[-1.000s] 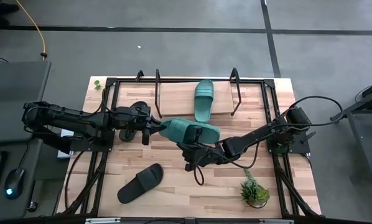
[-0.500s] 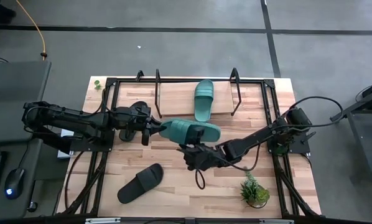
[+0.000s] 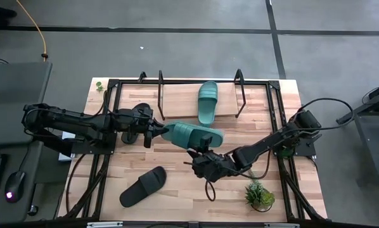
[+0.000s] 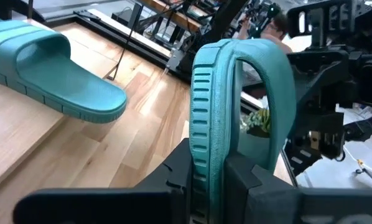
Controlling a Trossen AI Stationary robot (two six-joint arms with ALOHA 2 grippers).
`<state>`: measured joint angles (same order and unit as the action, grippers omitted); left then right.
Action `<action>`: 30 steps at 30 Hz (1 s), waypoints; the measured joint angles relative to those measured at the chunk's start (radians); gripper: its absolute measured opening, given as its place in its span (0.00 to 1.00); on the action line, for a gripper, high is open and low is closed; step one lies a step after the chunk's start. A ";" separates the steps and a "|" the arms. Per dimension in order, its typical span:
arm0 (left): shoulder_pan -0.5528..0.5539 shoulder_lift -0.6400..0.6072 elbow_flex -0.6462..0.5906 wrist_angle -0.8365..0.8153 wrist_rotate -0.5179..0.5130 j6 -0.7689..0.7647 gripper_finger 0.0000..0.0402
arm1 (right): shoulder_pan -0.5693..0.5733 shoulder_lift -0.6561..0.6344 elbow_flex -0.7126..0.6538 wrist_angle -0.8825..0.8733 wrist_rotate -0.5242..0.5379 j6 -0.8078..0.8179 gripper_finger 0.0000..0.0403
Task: Pick and place slides into the shelf
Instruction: Put the green slipper on the shelf
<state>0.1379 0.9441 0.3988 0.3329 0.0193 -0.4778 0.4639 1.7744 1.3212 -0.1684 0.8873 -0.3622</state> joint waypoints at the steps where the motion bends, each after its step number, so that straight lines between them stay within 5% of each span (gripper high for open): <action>1: 0.000 -0.004 0.000 -0.010 -0.001 0.000 0.08 | 0.007 -0.006 0.000 -0.027 0.001 -0.005 0.28; 9: 0.000 -0.020 0.000 -0.038 0.023 -0.049 0.13 | 0.045 -0.025 0.000 -0.134 0.000 -0.027 0.31; 22: 0.000 -0.019 0.000 -0.058 0.025 -0.077 0.09 | 0.054 -0.022 0.000 -0.136 -0.006 -0.136 0.56; 30: 0.000 -0.019 0.000 -0.059 0.016 -0.077 0.12 | 0.056 -0.021 0.000 -0.090 -0.022 -0.177 0.56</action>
<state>0.1379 0.9253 0.3992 0.2739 0.0351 -0.5549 0.5196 1.7538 1.3212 -0.2585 0.8657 -0.5395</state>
